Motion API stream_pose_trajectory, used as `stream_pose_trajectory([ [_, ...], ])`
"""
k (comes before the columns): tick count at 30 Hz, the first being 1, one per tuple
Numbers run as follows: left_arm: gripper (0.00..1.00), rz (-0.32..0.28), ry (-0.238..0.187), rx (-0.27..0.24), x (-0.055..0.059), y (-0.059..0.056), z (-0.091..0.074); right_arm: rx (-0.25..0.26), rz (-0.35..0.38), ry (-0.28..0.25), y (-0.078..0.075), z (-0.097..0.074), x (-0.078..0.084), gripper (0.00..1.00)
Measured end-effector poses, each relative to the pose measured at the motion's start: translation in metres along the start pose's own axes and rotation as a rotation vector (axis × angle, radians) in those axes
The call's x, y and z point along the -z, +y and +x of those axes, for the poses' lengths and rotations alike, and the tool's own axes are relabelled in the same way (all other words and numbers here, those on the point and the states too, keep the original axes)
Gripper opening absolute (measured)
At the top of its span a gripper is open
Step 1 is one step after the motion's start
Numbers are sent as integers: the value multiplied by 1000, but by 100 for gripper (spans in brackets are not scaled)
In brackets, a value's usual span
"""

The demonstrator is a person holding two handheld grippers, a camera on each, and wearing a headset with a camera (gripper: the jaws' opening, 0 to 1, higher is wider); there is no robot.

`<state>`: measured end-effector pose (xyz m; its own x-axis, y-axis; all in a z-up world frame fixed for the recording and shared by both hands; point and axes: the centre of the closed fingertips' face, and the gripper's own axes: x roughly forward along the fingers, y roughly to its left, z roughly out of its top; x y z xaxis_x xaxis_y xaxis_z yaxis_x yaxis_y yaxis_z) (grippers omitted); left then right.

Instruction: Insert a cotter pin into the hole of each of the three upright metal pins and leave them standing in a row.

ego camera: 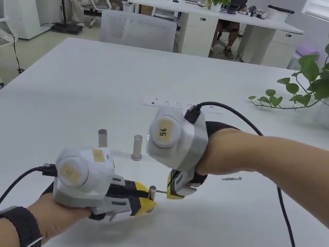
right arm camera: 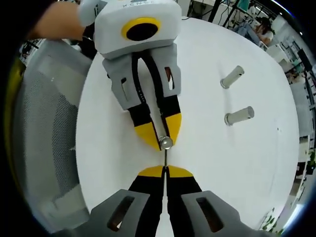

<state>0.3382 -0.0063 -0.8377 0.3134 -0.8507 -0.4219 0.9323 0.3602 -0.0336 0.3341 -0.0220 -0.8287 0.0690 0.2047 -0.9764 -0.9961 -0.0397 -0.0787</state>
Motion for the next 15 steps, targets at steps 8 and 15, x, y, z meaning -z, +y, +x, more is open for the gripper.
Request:
stream_pose_trajectory([
  [8, 7, -6, 3, 0, 0, 0, 0, -16, -27, 4, 1, 0, 3, 0],
  [15, 7, -5, 5, -1, 0, 1, 0, -19, -9, -1, 2, 0, 3, 0],
])
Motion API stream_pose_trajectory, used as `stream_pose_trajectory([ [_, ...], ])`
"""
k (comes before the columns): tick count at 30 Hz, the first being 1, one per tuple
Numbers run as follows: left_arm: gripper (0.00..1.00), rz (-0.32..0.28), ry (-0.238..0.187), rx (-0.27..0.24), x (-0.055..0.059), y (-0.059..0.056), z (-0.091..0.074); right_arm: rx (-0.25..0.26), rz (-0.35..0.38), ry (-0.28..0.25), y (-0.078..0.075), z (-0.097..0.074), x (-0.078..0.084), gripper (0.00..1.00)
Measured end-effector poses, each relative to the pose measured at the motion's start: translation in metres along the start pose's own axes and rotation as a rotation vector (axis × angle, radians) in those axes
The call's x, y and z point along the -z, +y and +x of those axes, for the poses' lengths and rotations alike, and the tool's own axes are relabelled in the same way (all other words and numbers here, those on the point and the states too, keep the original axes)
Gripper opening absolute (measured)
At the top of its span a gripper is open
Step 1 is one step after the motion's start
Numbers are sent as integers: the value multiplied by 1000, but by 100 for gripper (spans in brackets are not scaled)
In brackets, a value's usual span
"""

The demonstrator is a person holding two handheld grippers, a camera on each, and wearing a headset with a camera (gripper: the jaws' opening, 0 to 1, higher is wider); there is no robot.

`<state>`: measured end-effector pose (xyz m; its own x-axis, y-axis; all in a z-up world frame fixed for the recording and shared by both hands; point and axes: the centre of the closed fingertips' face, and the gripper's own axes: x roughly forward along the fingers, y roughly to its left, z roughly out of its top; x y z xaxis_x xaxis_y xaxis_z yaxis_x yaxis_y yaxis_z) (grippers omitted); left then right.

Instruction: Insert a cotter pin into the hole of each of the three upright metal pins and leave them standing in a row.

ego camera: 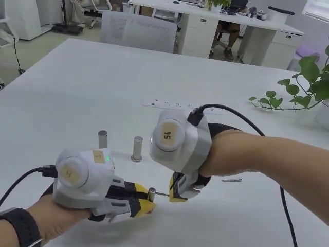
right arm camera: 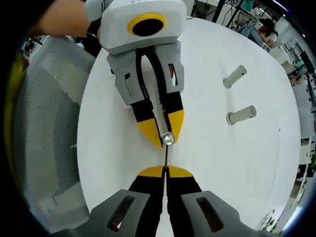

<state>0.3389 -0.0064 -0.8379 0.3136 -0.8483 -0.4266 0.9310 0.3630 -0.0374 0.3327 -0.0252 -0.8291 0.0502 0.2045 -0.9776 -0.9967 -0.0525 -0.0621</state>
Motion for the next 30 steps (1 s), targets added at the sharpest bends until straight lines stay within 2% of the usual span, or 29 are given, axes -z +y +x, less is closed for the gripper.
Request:
stream_pose_trajectory([
  [30, 7, 8, 6, 8, -1, -4, 2, 9, -22, -46, 1, 2, -16, 0],
])
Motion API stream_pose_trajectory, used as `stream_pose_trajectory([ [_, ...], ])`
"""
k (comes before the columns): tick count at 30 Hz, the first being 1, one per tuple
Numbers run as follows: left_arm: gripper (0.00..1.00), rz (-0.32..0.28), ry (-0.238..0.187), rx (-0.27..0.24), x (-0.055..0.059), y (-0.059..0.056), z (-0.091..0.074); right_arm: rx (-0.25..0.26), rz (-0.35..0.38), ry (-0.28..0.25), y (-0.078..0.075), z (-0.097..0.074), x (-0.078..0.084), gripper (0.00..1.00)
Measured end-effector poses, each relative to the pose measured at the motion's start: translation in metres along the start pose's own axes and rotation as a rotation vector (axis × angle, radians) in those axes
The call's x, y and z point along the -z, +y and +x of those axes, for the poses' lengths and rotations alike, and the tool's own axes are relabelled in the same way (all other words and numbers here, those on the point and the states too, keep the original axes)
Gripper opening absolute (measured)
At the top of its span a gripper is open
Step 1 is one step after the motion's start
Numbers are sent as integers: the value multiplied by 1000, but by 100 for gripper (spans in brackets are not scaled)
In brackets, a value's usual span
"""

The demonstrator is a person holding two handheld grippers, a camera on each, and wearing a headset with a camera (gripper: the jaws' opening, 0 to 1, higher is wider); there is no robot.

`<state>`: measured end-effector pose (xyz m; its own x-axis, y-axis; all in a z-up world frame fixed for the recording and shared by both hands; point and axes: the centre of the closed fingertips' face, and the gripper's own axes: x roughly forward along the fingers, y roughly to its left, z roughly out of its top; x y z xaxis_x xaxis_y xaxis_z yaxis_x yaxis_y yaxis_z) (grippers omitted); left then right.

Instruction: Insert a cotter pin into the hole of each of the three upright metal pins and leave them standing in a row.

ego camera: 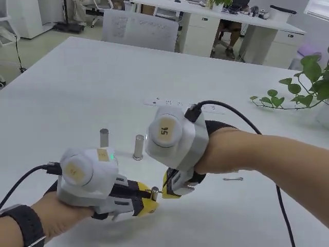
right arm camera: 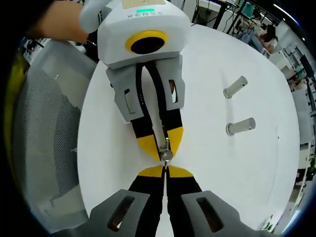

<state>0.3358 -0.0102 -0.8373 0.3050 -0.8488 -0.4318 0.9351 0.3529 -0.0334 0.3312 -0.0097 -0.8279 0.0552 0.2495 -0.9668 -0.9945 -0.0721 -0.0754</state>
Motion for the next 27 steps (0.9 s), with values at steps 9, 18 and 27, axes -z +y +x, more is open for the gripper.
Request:
stream_pose_trajectory([
  [9, 7, 3, 0, 2, 0, 0, 1, -2, -13, -23, 0, 1, -6, 1],
  [18, 7, 2, -2, 2, 0, 0, 1, -3, -6, -36, 0, 1, -7, 2],
  [27, 7, -1, -5, -1, 0, 2, 1, -12, 29, -56, 1, 0, -9, 7],
])
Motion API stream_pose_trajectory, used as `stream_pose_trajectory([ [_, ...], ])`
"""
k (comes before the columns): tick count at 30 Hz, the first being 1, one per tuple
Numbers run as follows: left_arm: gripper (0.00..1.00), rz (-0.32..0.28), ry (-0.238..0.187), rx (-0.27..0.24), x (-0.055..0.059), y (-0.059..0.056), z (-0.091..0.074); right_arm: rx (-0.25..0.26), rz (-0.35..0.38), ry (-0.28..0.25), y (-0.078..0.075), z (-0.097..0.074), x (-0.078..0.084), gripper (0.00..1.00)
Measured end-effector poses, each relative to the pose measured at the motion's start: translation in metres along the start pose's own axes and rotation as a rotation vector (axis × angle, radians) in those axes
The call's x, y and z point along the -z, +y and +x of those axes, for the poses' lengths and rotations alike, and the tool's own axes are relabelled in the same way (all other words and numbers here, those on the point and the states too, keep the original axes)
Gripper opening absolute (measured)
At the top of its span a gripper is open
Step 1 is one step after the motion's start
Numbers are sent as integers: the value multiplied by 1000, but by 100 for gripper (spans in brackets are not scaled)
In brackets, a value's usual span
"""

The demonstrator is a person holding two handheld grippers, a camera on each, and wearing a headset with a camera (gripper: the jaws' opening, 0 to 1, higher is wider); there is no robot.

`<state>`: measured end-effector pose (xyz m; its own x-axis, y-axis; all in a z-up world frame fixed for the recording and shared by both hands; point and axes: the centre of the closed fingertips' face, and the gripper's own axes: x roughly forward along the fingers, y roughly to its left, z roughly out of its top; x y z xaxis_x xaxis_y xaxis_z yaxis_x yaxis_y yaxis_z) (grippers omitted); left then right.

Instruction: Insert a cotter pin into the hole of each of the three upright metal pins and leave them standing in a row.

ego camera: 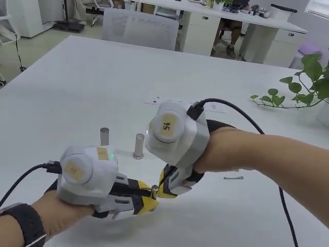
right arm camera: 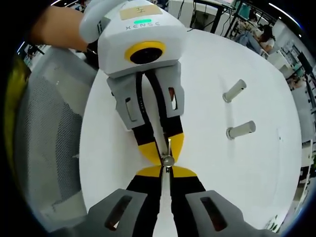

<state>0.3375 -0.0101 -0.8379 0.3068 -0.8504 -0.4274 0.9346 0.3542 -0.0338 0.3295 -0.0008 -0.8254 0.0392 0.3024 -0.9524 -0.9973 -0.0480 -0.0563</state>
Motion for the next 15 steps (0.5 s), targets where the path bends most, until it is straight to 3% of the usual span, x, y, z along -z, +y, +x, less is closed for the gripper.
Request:
stream_pose_trajectory([
  [15, 7, -13, -6, -3, 0, 1, 1, 2, 28, -57, 1, -2, 0, 14],
])
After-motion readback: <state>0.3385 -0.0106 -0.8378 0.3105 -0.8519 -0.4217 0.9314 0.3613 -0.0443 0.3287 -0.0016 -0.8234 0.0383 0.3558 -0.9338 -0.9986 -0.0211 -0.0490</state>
